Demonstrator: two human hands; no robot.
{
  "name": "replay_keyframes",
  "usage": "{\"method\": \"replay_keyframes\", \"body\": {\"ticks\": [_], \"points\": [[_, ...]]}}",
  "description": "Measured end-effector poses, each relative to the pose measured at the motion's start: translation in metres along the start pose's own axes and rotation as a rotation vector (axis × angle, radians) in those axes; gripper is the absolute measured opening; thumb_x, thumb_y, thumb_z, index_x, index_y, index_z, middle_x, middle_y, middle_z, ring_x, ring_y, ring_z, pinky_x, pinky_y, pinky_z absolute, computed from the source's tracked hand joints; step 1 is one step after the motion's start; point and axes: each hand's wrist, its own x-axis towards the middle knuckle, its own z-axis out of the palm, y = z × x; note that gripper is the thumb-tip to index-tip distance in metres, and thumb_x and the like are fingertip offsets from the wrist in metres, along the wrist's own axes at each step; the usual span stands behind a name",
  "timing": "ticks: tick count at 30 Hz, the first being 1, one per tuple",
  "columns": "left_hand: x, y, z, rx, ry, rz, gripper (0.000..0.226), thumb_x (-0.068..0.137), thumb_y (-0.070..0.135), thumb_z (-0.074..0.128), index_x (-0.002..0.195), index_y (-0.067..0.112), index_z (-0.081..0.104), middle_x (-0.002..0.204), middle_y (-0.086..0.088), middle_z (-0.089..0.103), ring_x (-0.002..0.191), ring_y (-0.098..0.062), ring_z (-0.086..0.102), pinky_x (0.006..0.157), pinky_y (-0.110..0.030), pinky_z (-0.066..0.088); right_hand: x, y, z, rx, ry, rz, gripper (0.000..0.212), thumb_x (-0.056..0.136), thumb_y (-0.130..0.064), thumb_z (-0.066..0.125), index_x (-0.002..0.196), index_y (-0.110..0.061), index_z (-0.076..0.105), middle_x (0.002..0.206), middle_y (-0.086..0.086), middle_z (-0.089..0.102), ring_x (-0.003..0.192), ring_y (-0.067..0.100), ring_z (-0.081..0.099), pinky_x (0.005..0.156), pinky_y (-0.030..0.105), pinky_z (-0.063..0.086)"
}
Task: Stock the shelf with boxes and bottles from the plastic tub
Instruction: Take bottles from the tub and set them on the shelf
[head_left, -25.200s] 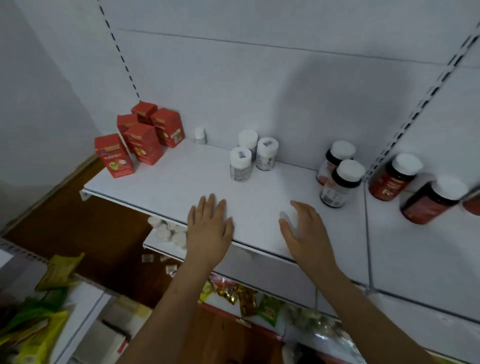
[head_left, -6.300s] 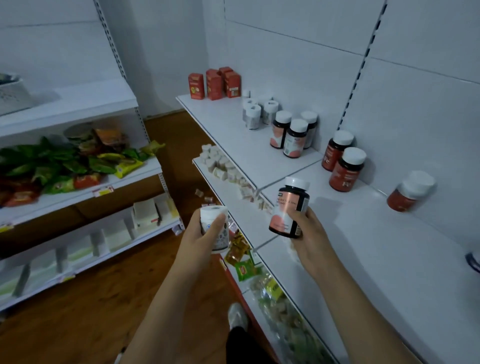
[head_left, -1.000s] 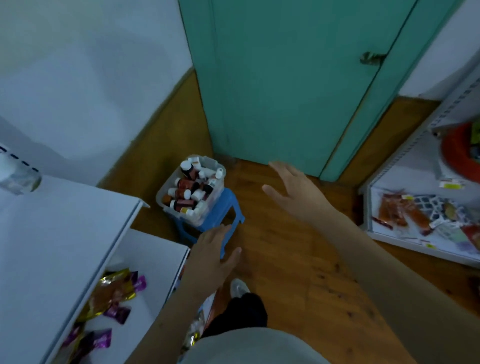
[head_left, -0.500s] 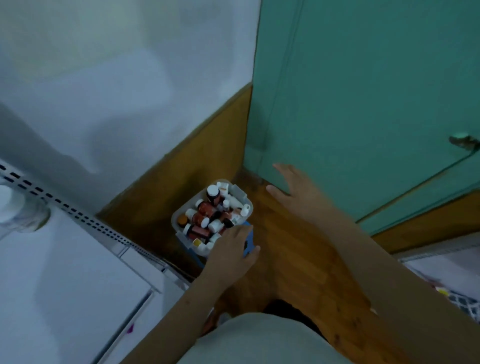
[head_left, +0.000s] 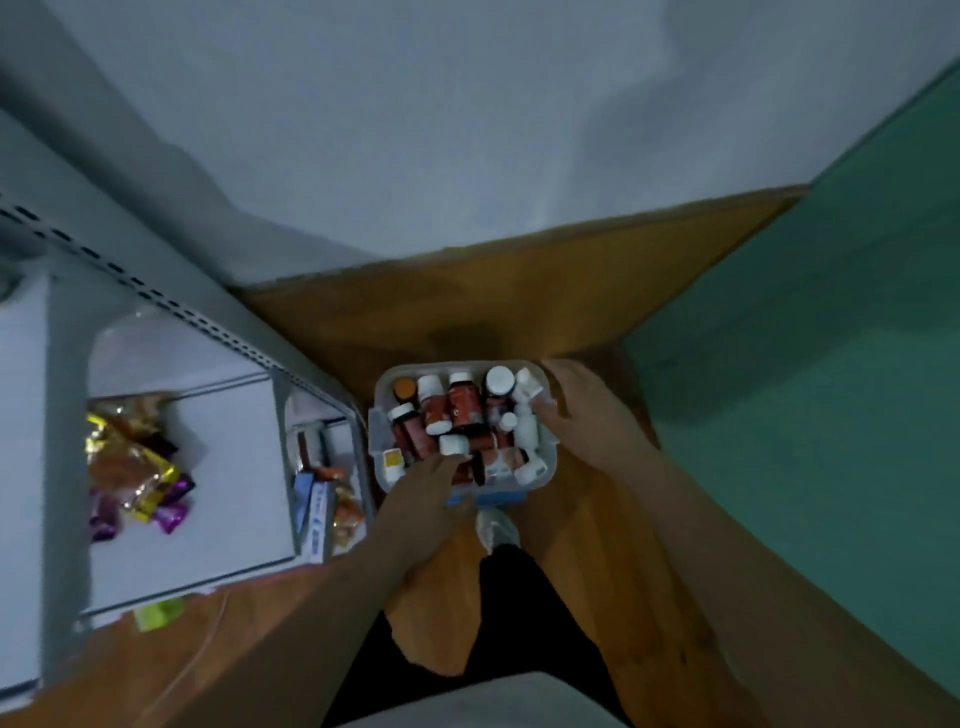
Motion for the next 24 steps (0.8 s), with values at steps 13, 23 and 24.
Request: {"method": "replay_keyframes", "body": {"ticks": [13, 23, 24], "points": [[0.133, -0.033, 0.12, 0.0, 0.004, -0.161, 0.049, 0.09, 0.025, 0.063, 0.136, 0.01, 0.051, 0.132, -0.012, 0.052, 0.116, -0.033, 0.051, 0.087, -0.039, 0.047, 0.147, 0.091, 0.113, -0.124, -0.144, -0.24, 0.062, 0.096, -0.029, 0.062, 0.15, -0.012, 0.035, 0.149, 0.013, 0.042, 0.134, 0.031, 0.043, 0.109, 0.044, 0.041], [0.164, -0.065, 0.133, 0.213, -0.073, 0.005, 0.062, 0.074, 0.023, 0.077, 0.13, 0.002, 0.058, 0.129, -0.015, 0.055, 0.118, -0.036, 0.05, 0.086, -0.043, 0.05, 0.171, 0.11, 0.153, -0.194, -0.046, -0.27, 0.053, 0.088, -0.024, 0.07, 0.135, -0.015, 0.048, 0.132, 0.011, 0.051, 0.119, 0.03, 0.05, 0.098, 0.044, 0.047], [0.165, -0.066, 0.127, 0.239, -0.097, 0.007, 0.062, 0.076, 0.028, 0.076, 0.132, 0.005, 0.058, 0.133, -0.014, 0.051, 0.124, -0.033, 0.046, 0.094, -0.043, 0.048, 0.172, 0.109, 0.152, -0.197, -0.051, -0.271, 0.052, 0.087, -0.024, 0.07, 0.134, -0.014, 0.049, 0.13, 0.012, 0.051, 0.117, 0.031, 0.051, 0.096, 0.045, 0.047]]}}
